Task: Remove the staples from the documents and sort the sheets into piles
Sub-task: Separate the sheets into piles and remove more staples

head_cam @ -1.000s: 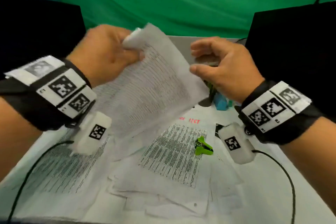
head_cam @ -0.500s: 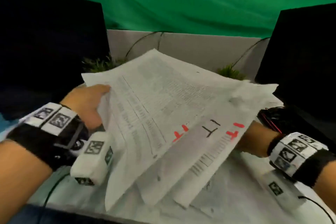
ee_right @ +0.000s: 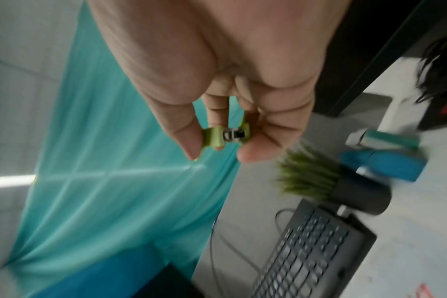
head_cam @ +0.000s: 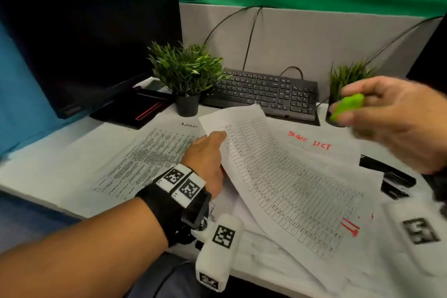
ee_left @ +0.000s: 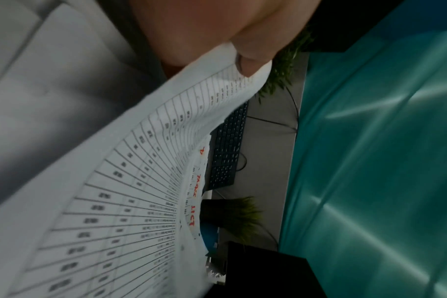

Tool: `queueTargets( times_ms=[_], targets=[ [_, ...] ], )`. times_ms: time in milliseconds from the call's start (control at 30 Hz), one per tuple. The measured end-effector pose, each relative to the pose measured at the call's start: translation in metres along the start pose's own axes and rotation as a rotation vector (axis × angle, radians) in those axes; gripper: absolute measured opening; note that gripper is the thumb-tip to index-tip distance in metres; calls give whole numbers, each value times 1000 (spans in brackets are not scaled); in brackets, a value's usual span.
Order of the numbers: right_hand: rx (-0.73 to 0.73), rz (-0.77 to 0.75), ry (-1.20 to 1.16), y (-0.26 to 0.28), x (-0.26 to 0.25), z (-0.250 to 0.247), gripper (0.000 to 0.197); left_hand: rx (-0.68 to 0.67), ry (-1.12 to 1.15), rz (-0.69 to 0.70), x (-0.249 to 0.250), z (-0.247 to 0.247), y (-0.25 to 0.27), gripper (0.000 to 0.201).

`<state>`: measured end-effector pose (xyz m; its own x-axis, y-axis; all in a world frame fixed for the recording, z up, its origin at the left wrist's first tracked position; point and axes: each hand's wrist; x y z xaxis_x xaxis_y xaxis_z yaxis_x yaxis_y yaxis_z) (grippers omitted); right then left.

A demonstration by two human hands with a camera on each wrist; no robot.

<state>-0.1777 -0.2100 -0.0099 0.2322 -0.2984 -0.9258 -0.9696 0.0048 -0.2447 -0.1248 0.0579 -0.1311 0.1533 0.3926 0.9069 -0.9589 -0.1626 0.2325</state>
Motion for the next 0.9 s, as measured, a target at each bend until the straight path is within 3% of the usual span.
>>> queueTargets(
  times_ms=[67,133,267,500,733,900],
  targets=[
    [-94,-76,266,6,-1,46,68,-62,-27,40,3,-1,11,35],
    [-96,-181,520,5,5,78,59,-92,-7,70,7,2,23,26],
    [-15,-305,688,-5,16,111,57,-118,23,105,15,8,41,22],
    [71,-402,726,-3,17,124,47,-133,52,118,15,12,48,23],
    [76,-420,789,-2,15,126,50,-138,64,143,15,13,52,19],
    [97,-438,761,0,12,125,41,-138,56,150,15,12,54,19]
  ],
)
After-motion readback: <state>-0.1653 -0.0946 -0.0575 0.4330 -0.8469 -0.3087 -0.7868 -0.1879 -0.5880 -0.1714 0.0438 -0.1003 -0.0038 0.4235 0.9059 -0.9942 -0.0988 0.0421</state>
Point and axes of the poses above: each hand's wrist, its own y-axis away from the middle knuckle, its own z-axis out of the palm, x = y × z, and after that the axes turned 4 degrees about x, right-handed
